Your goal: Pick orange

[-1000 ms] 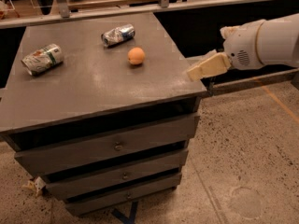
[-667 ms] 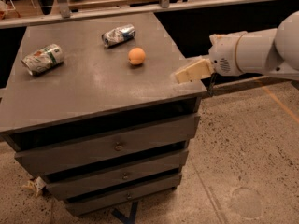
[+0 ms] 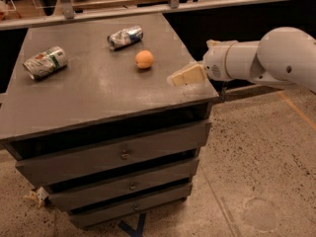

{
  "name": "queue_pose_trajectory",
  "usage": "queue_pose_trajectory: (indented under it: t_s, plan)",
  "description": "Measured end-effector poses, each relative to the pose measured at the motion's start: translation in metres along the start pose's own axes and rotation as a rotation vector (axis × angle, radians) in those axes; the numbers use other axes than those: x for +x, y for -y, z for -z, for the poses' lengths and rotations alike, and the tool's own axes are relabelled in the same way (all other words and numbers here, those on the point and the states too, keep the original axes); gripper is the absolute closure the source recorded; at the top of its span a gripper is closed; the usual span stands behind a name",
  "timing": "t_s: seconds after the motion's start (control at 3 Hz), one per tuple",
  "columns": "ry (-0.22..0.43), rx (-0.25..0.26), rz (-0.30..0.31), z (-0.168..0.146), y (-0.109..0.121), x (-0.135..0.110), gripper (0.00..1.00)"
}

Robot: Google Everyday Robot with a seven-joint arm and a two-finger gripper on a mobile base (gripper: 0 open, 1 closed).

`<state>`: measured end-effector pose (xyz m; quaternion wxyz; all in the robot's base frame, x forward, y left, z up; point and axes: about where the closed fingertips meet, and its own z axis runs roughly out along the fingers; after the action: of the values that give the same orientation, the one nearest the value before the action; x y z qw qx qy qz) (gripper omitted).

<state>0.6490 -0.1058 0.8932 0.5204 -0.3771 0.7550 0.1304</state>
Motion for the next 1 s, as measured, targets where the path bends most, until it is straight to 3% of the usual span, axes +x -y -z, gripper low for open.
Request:
queue_pose_trajectory:
  t_s: [1.0]
  plan:
    - [0.060, -0.102, -0.014, -0.067, -0.006, -0.012, 0.00]
